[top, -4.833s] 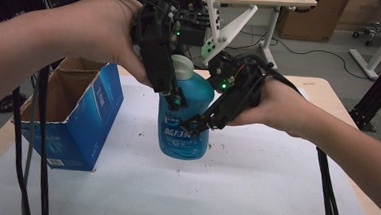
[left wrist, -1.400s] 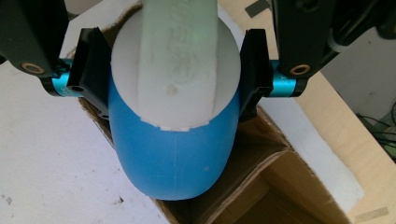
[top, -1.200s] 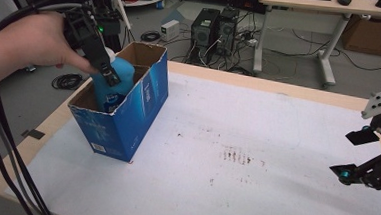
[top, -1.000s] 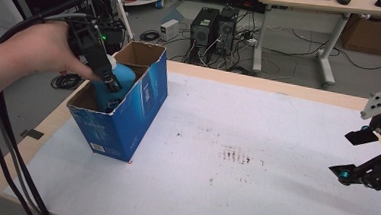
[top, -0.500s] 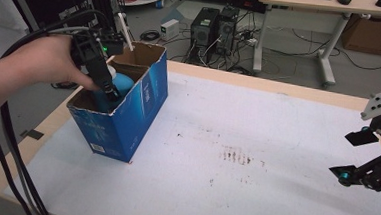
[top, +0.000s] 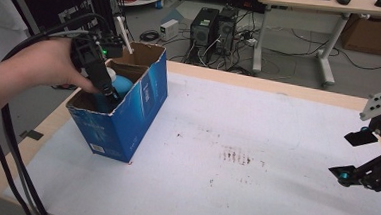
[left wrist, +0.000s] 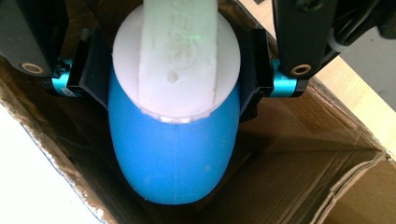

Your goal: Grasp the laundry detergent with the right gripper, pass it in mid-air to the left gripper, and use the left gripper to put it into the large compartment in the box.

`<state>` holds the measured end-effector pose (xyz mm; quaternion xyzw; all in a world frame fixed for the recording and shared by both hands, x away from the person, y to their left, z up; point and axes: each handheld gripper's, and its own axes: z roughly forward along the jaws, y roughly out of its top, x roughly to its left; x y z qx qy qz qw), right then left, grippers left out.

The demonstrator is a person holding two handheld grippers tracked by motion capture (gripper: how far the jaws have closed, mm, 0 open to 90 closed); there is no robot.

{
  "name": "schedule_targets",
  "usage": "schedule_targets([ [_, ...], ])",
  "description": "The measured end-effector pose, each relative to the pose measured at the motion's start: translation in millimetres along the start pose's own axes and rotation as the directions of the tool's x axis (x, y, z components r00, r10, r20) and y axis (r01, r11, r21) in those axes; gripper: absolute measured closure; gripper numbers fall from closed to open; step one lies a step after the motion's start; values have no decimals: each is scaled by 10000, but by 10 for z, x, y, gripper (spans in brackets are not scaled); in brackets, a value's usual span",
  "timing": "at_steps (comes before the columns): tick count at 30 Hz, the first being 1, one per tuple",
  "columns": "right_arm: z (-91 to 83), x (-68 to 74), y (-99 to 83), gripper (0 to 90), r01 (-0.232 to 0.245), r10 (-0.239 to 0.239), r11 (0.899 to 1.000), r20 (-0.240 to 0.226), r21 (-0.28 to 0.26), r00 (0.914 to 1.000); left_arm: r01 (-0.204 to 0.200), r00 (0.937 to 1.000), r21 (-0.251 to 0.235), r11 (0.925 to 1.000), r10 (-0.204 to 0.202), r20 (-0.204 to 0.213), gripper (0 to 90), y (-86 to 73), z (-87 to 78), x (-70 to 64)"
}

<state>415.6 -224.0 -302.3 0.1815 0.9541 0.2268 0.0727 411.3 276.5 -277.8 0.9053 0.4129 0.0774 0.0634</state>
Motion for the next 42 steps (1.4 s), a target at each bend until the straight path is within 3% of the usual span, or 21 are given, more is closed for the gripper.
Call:
schedule_targets([
  [36,-18,29,-14,128,51,-51,10000,41,-9,10000,-50,10000,6,10000,50,19,373,11,-84,1],
  [42,-27,34,-19,128,71,-71,10000,43,-44,10000,-241,9997,132,9996,241,-34,289,6,-123,-34],
])
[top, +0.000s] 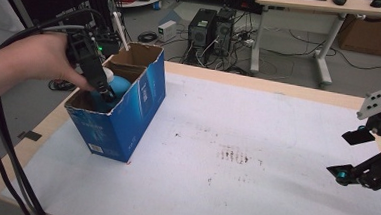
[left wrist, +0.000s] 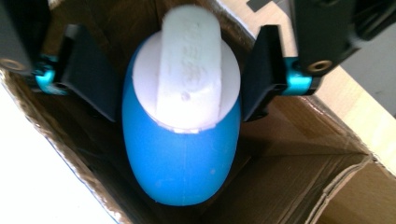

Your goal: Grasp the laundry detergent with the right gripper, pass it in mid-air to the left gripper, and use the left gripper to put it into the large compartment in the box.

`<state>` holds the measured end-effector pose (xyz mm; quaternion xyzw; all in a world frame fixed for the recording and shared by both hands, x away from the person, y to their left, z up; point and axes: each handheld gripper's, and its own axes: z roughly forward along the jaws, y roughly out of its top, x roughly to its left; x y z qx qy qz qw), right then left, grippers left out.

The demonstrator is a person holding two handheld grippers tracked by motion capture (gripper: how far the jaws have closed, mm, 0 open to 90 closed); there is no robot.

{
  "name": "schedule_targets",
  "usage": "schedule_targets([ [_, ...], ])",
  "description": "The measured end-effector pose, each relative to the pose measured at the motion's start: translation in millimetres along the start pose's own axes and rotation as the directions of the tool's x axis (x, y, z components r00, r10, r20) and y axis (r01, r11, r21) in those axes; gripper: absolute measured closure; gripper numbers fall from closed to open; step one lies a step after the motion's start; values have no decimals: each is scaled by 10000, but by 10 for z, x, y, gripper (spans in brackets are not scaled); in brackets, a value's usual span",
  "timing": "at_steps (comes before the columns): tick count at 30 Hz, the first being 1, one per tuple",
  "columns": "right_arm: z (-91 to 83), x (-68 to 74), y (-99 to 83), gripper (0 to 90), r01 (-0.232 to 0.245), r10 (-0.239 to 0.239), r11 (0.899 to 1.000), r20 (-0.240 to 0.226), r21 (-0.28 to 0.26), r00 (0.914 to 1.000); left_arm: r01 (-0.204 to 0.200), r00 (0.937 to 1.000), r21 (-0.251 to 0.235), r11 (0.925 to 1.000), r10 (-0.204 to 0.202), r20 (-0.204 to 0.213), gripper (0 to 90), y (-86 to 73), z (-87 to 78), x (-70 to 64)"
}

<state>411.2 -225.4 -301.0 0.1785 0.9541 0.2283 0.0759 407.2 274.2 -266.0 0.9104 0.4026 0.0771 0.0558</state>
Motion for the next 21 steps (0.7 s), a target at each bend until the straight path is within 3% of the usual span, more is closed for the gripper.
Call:
schedule_targets([
  [5,10,15,2,128,-43,43,10000,-93,29,9999,-161,9997,-22,9999,161,-169,234,12,-131,-32],
  [9,4,27,12,127,-187,185,9998,-226,-111,9996,-216,9980,-120,9997,208,-598,210,34,-289,-63],
  [14,4,36,16,127,-250,245,9996,-312,-164,9992,-690,9949,-541,9962,648,-769,192,119,-516,-147],
  [18,9,66,15,127,-405,395,9989,-428,-235,9983,-1318,9903,-1071,9855,1261,-583,192,252,-626,-286],
  [21,23,98,6,127,-480,467,9986,-529,-233,9975,-1903,9816,-1327,9727,1862,-428,192,380,-624,-437],
])
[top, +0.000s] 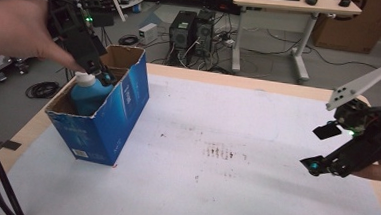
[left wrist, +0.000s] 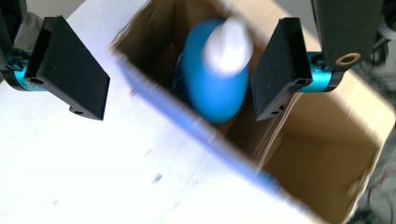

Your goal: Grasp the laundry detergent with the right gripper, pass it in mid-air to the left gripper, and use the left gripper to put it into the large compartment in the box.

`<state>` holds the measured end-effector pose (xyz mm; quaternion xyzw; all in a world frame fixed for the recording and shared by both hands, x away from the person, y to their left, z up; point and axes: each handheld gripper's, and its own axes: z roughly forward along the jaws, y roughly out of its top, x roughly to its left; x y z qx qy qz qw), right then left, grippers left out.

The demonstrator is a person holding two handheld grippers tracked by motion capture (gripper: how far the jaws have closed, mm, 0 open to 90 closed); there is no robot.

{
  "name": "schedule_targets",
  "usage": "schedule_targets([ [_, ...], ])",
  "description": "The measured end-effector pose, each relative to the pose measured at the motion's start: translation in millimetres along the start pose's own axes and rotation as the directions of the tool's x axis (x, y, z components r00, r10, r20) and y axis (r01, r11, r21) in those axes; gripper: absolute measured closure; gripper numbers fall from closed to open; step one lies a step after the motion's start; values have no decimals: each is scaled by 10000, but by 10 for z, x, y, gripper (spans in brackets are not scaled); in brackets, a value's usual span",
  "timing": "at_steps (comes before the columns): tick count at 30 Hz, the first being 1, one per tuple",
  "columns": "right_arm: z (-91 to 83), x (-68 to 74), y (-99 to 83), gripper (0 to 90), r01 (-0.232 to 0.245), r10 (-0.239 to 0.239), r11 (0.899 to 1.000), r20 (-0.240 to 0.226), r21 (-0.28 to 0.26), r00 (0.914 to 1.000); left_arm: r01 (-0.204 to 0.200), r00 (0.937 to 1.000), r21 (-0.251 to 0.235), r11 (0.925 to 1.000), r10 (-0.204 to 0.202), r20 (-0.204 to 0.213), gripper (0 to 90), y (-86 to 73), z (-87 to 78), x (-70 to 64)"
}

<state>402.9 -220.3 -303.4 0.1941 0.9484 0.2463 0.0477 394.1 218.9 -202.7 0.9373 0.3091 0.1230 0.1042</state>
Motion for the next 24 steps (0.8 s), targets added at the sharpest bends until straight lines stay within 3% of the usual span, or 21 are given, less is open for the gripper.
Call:
schedule_targets([
  [2,5,30,-7,127,-51,51,10000,15,2,10000,-459,9989,-78,9989,459,72,192,119,42,-101],
  [3,5,30,-7,127,-51,51,10000,15,2,10000,-459,9989,-78,9989,459,72,192,119,42,-101],
  [4,7,51,-14,127,-23,23,10000,-20,4,10000,-819,9964,-195,9964,823,214,192,218,88,-184],
  [6,10,84,-20,127,11,-10,10000,-7,19,10000,-955,9951,-272,9951,961,218,192,265,118,-233],
  [8,11,155,-22,127,94,-94,10000,-29,-16,10000,-1454,9885,-426,9885,1470,366,193,401,248,-387],
  [10,14,184,-18,127,152,-152,9999,-33,26,9999,-1690,9843,-548,9841,1714,427,192,462,324,-467],
  [16,4,239,23,127,169,-169,9998,37,-66,9999,-2199,9739,-686,9731,2231,426,192,611,516,-650],
  [19,3,263,44,127,230,-229,9997,98,-77,9997,-2570,9646,-657,9642,2601,440,192,676,609,-745],
  [24,7,298,61,127,395,-394,9992,135,-102,9991,-2756,9582,-691,9588,2798,601,192,734,734,-840],
])
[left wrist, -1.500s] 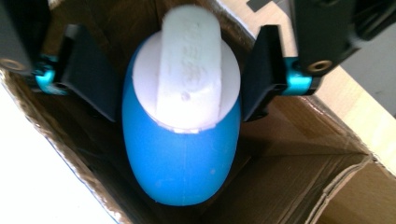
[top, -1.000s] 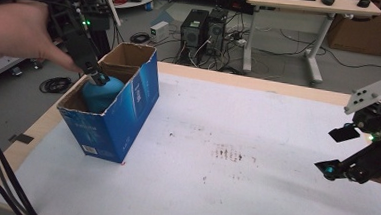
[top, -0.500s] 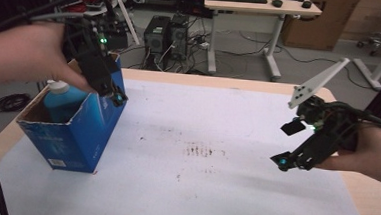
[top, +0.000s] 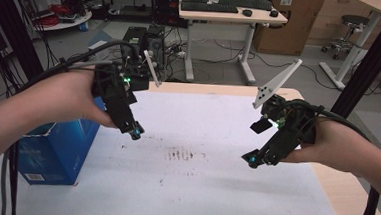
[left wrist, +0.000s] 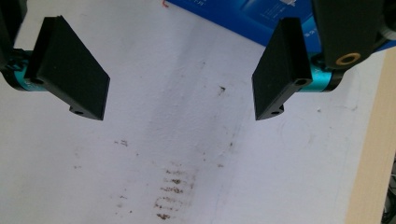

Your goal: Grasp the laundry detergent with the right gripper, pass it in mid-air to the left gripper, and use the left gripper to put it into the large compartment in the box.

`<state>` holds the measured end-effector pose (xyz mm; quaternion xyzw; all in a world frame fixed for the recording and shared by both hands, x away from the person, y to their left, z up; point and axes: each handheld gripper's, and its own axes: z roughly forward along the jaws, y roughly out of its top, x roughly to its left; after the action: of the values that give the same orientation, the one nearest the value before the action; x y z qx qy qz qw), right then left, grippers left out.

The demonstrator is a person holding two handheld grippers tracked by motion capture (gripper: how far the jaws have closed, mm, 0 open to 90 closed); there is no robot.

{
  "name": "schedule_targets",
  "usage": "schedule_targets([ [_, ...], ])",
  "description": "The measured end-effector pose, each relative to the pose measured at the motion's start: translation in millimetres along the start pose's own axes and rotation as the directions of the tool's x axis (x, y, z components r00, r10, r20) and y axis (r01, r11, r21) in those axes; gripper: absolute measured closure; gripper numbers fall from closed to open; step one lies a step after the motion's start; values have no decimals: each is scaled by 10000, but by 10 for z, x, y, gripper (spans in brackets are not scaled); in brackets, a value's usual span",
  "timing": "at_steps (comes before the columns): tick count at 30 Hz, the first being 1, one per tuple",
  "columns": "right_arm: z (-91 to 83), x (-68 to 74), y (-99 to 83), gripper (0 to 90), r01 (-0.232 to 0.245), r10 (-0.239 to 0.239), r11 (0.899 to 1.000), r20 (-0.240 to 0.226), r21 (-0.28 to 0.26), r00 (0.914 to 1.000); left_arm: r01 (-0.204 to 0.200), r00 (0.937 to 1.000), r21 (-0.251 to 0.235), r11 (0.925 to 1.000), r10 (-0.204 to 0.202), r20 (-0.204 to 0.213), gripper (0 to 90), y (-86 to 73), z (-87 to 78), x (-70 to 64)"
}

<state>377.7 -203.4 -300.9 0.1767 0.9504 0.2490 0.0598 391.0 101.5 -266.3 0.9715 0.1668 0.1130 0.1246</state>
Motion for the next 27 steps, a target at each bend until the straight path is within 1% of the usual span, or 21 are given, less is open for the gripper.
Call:
schedule_targets([
  [4,44,35,4,127,86,-86,9999,-89,73,9999,-74,9999,72,9999,74,-106,192,-14,90,-22],
  [5,44,35,4,127,86,-86,9999,-89,73,9999,-74,9999,72,9999,74,-106,192,-14,90,-22],
  [8,89,34,5,127,202,-200,9997,-173,164,9997,36,10000,-59,10000,-36,-6,192,-47,175,-46],
  [12,109,3,14,127,224,-220,9996,-239,175,9995,9,9999,-45,10000,-9,112,192,-72,259,-63],
  [13,111,-4,14,127,217,-213,9996,-248,172,9995,-36,10000,-78,10000,37,89,192,-77,274,-68],
  [15,120,-11,11,127,182,-177,9996,-269,206,9995,29,9999,-67,10000,-28,139,192,-87,298,-74],
  [20,130,-7,19,127,261,-255,9994,-271,221,9993,-47,9998,-10,10000,47,171,192,-97,348,-81],
  [23,131,-2,23,127,296,-289,9993,-283,249,9992,-40,9997,9,10000,40,231,192,-99,377,-92],
  [24,132,-2,23,127,297,-290,9992,-282,257,9992,18,9997,25,10000,-18,247,192,-100,387,-99],
  [25,132,-2,22,127,301,-294,9992,-285,260,9992,-55,9996,78,10000,53,266,192,-99,393,-97],
  [27,132,-3,23,127,313,-305,9992,-290,249,9991,-34,9996,89,10000,31,275,192,-98,400,-100],
])
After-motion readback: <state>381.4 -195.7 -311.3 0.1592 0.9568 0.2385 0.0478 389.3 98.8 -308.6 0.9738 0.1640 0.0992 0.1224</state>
